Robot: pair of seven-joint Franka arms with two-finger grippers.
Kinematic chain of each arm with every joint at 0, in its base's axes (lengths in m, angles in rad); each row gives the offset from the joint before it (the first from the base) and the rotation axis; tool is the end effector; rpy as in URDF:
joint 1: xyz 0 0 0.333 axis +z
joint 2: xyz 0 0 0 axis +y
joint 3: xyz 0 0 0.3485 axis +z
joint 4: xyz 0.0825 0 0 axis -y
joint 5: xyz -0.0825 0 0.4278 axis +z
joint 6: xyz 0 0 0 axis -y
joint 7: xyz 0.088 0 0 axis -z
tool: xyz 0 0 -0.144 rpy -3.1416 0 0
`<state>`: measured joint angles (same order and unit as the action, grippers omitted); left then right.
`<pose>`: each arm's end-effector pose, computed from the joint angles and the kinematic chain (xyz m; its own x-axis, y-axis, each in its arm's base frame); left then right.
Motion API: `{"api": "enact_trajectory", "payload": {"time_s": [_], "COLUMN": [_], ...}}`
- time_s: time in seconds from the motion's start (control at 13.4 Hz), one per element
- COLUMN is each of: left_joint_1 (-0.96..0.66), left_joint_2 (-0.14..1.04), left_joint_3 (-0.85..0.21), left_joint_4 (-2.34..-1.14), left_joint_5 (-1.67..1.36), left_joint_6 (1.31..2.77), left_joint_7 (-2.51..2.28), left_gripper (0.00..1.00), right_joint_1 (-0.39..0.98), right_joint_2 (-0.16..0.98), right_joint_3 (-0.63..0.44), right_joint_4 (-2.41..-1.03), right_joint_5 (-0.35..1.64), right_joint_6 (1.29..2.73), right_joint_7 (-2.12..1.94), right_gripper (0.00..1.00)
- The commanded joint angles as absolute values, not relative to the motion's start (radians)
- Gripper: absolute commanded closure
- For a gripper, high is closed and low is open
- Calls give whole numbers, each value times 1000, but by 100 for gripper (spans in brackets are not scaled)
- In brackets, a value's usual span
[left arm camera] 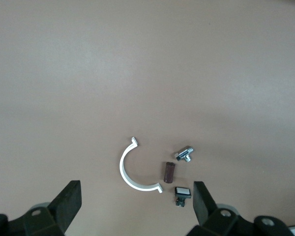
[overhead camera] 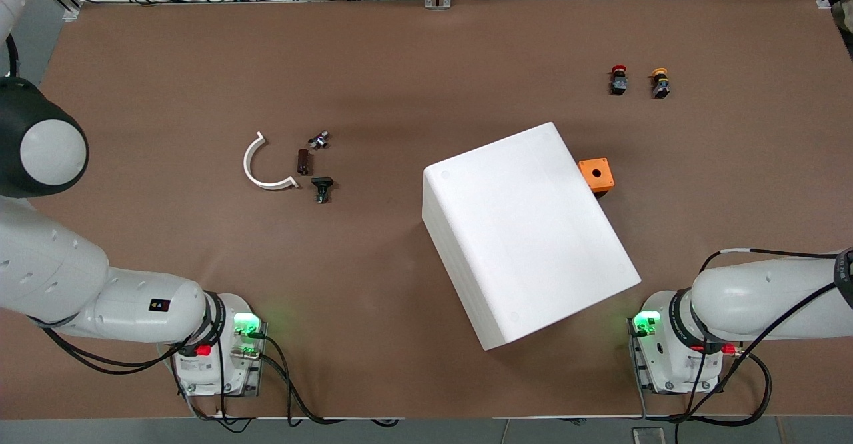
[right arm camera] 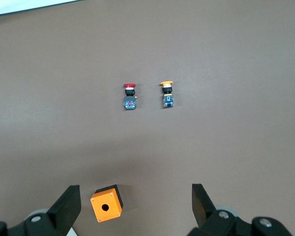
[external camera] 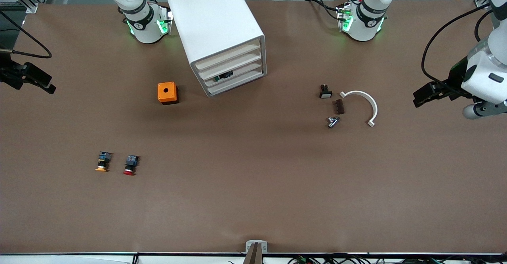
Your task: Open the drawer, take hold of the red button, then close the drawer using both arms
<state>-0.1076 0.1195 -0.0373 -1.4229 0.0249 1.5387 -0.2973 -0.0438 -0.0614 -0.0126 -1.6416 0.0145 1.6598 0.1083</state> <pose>0.6303 -0.0868 0.6195 0.9883 0.1528 0.0025 0.1528 -0.9880 -0.0206 0.5879 -0.0314 0.6278 0.9832 -0.1651 0.0774 -0.1637 -0.9862 -0.0238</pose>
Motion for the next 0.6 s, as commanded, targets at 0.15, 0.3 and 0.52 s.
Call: {"api": "enact_trajectory", "payload": {"time_s": [0.15, 0.3, 0.52], "left_joint_1": [-98, -91, -71], "left_joint_2": [-6, -26, -47], "left_joint_3": [-31, -31, -37], "left_joint_4": [-1534, -1545, -1569], "left_joint_5": [46, 46, 46], "left_joint_6": [1520, 1500, 1500], "left_joint_7": [-166, -149, -68], "left_gripper": [0, 0, 0], "right_joint_1": [-35, -35, -37], "right_joint_2": [-55, -55, -55], "right_joint_3": [-12, -12, -12], "right_joint_4": [-1631, -1631, -1631], "right_joint_5": [-6, -6, -6], "right_joint_6": [1654, 1654, 1654], "right_joint_7": [107, 107, 107], "right_gripper": [0, 0, 0]}}
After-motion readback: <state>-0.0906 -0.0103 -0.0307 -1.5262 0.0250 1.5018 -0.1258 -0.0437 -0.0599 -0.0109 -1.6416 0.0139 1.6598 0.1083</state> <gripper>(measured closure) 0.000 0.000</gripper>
